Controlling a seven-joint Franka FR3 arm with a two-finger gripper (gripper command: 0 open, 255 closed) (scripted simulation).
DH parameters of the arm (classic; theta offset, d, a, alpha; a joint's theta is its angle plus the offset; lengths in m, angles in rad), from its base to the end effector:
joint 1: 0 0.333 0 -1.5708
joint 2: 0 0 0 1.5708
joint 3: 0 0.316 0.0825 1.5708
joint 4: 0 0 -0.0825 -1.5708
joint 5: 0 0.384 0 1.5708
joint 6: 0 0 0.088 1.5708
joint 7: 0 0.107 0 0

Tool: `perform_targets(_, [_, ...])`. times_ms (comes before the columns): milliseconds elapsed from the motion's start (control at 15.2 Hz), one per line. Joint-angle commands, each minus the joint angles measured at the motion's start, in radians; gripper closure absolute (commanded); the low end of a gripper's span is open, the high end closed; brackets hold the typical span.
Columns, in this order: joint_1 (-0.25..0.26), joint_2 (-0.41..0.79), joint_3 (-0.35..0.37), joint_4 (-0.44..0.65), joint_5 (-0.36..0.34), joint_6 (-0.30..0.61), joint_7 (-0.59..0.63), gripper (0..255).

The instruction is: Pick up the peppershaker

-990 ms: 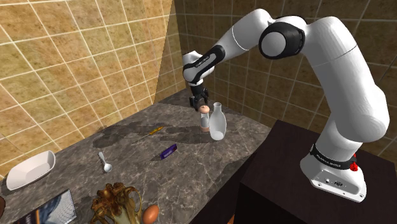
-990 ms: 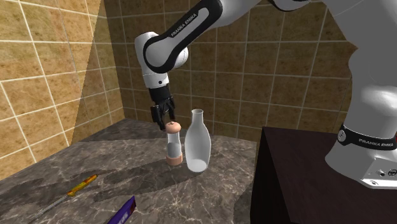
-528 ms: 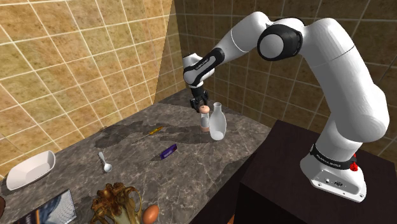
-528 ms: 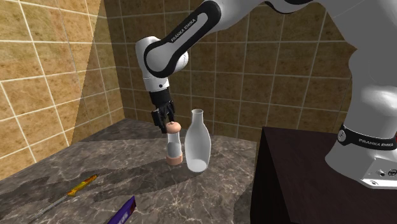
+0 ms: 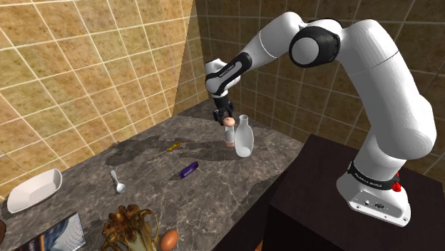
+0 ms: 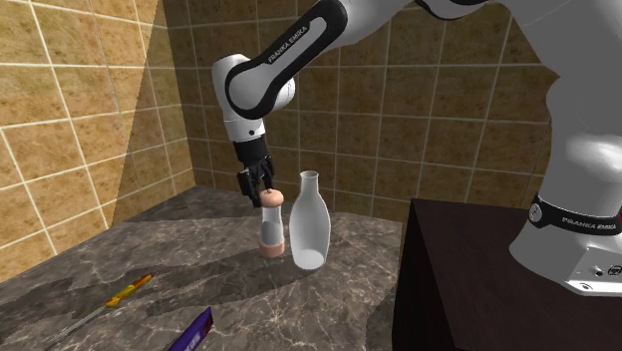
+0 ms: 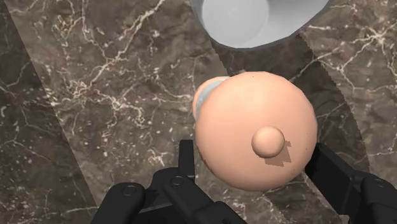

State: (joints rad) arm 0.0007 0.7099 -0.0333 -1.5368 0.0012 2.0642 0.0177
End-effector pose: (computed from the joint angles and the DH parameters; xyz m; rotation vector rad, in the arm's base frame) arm 0.6866 -0.0192 0.2220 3.1079 -0.0698 -0.2841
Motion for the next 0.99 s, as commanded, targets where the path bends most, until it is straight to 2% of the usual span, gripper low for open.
perform_targets(0, [0.0,-0.015,0.0,0.002,0.0,-0.016,0.0,255])
perform_targets(924, [0.001,-0.1,-0.002,0.032,-0.002,-0.132,-0.001,255])
